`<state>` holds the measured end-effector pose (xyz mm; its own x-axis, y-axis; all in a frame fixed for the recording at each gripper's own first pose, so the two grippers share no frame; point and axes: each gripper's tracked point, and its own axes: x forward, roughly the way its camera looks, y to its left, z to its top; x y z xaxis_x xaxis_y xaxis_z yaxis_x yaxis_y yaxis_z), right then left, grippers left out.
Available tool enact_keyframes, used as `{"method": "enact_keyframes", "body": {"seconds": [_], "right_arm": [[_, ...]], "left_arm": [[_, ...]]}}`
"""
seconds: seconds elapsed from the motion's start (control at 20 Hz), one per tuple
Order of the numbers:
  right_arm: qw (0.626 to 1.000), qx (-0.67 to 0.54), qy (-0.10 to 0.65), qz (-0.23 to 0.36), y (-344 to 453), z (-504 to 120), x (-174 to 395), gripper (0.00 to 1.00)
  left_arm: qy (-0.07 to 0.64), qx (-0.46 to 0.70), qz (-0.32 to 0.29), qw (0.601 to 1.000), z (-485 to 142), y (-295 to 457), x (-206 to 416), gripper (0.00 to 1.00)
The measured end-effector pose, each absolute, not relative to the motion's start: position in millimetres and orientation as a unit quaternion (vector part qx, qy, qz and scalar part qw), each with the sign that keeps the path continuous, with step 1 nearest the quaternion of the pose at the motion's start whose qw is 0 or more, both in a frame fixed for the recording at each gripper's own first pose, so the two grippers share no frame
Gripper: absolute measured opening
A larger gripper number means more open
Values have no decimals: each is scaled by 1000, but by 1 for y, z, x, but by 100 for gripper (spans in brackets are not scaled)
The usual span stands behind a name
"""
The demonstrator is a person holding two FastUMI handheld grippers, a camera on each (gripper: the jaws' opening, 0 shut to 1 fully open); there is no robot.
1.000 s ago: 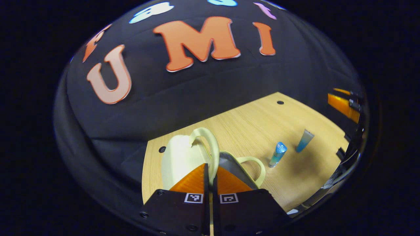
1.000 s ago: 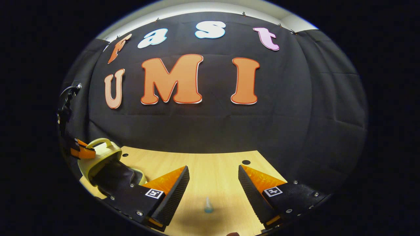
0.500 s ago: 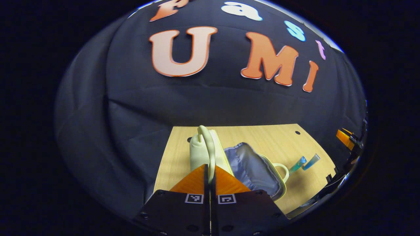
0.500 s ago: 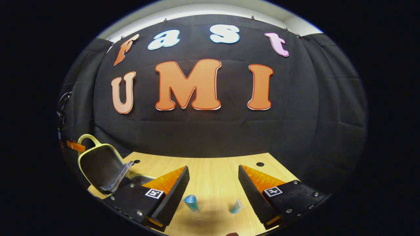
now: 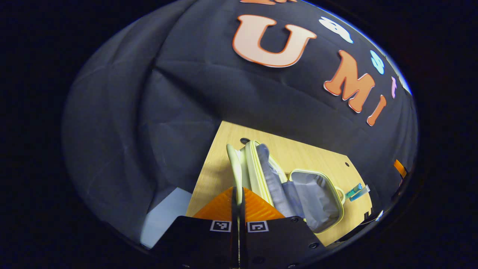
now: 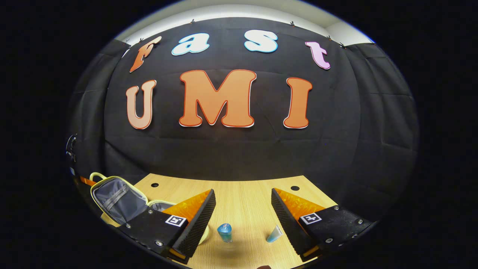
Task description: First open the suitcase, pack the skin care products into it, and then close the suitcase.
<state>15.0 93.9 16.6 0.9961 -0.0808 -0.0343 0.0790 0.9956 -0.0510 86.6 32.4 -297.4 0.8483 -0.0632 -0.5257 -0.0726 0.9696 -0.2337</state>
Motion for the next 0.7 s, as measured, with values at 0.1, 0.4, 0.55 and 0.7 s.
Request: {"method": "enact_keyframes", "body": {"seconds": [0.1,0.4,0.55,0.7], "right_arm": [[998,-35,21,-45,92,12,14,95],[997,-34,32,-57,87,1,7,95],[997,-38,37,-63,81,-3,6,95],[996,-40,40,-66,73,-5,7,95]], "left_arm": [[293,-131,6,947,-313,39,85,1],[362,-89,25,927,-354,68,63,5],[372,-95,48,922,-361,75,63,10],[359,-80,86,926,-358,88,66,24]]}}
